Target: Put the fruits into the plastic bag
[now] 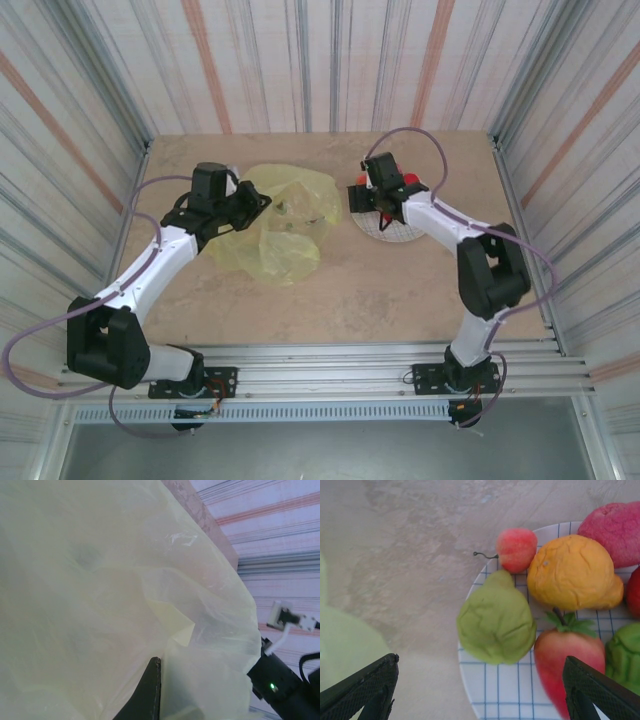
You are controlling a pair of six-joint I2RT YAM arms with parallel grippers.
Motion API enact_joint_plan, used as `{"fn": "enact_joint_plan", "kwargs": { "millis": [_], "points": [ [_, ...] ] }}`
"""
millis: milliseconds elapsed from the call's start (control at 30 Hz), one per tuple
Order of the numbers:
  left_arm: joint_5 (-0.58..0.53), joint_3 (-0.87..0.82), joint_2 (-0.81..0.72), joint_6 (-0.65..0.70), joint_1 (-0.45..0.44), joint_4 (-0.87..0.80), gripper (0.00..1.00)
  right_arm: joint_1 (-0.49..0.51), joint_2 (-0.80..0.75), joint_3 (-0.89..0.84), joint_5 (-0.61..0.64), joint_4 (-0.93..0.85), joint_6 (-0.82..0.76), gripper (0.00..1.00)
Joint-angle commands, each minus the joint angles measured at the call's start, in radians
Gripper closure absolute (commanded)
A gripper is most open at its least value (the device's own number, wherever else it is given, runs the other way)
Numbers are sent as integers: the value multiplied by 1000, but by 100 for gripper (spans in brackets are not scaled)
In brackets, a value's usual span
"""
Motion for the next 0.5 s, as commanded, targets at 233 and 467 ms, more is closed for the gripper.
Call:
{"fn": "enact_joint_plan", "kwargs": {
  "millis": [233, 467],
  "points": [
    [41, -29, -23, -20, 34, 33, 100, 22, 230, 240, 126, -182, -105, 17],
    [50, -31, -19, -23, 40, 39, 100, 26, 313, 312, 159, -223, -122, 20]
  ]
}}
